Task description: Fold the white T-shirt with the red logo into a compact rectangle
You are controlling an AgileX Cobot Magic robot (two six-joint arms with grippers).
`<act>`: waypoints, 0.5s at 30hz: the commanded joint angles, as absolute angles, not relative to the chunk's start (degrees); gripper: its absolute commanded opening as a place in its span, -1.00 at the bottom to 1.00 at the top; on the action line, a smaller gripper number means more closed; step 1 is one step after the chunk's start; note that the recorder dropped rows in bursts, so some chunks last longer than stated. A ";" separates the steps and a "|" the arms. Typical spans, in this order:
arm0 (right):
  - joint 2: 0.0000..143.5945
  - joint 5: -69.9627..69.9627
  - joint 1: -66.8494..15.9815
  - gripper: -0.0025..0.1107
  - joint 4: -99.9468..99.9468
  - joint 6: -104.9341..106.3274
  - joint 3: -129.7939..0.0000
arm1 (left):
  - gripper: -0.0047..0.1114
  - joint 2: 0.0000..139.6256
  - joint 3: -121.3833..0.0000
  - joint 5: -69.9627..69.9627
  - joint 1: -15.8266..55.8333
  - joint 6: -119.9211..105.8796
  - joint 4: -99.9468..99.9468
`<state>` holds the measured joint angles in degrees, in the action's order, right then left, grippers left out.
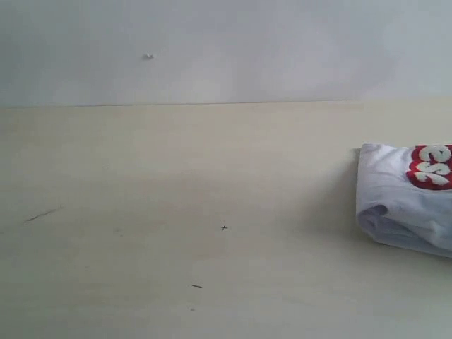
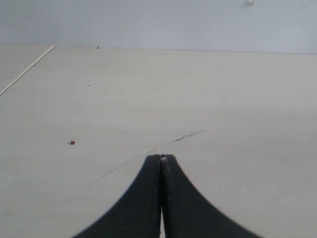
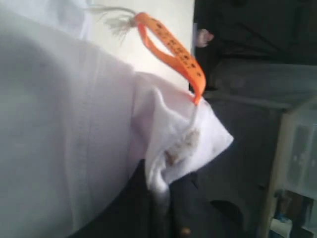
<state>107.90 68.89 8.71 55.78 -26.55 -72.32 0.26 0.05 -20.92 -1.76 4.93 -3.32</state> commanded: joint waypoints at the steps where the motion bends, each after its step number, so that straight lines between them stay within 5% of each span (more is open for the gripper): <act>1: 111.36 69.96 8.85 -0.96 63.75 -33.28 -72.35 | -0.92 0.00 0.00 -20.28 -2.00 4.74 -3.23; 3: 112.53 69.96 8.85 -0.93 63.12 -34.50 -72.35 | -0.92 0.00 0.00 -20.28 -2.00 4.74 -3.23; 6: 115.07 69.96 8.85 -0.65 63.75 -34.07 -72.35 | -0.92 0.00 0.00 -20.28 -2.00 4.74 -3.23; 10: 117.11 69.96 8.85 -0.08 66.71 -34.26 -72.35 | -0.92 0.00 0.00 -20.28 -2.00 4.74 -3.23; 15: 116.95 69.96 8.85 -0.08 65.57 -36.48 -73.50 | -0.92 0.00 0.00 -20.28 -2.00 4.74 -3.23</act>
